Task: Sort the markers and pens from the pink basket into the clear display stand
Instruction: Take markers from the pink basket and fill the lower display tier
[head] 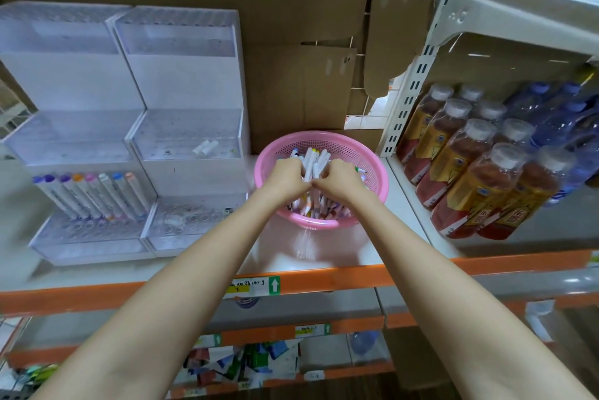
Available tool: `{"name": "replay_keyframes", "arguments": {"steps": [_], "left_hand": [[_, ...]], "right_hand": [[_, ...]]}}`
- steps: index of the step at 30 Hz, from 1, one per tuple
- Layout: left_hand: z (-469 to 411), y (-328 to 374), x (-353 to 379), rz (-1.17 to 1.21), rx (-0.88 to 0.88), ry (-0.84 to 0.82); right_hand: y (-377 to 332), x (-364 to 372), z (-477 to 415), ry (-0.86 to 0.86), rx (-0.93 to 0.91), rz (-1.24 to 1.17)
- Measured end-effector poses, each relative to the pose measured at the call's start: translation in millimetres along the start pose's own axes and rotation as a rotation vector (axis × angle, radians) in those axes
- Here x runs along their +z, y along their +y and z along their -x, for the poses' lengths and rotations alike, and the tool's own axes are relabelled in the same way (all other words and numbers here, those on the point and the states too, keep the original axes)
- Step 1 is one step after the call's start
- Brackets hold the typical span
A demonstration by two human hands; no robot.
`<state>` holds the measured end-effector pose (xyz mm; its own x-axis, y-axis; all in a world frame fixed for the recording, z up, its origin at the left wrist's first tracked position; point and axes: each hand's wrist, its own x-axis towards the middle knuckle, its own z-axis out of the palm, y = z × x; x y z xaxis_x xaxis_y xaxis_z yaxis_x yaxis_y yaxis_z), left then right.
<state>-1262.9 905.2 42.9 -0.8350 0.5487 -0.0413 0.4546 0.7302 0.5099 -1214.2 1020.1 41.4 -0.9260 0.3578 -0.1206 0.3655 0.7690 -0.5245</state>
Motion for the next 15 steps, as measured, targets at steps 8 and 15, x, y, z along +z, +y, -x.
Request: {"name": "replay_keyframes", "arguments": {"steps": [8, 15], "left_hand": [[16, -3, -19, 0.36, 0.085, 0.106], [40, 0, -41, 0.364, 0.23, 0.259]], "right_hand": [[-7, -6, 4, 0.147, -0.167, -0.262], [-32, -13, 19, 0.289, -0.413, -0.39]]}}
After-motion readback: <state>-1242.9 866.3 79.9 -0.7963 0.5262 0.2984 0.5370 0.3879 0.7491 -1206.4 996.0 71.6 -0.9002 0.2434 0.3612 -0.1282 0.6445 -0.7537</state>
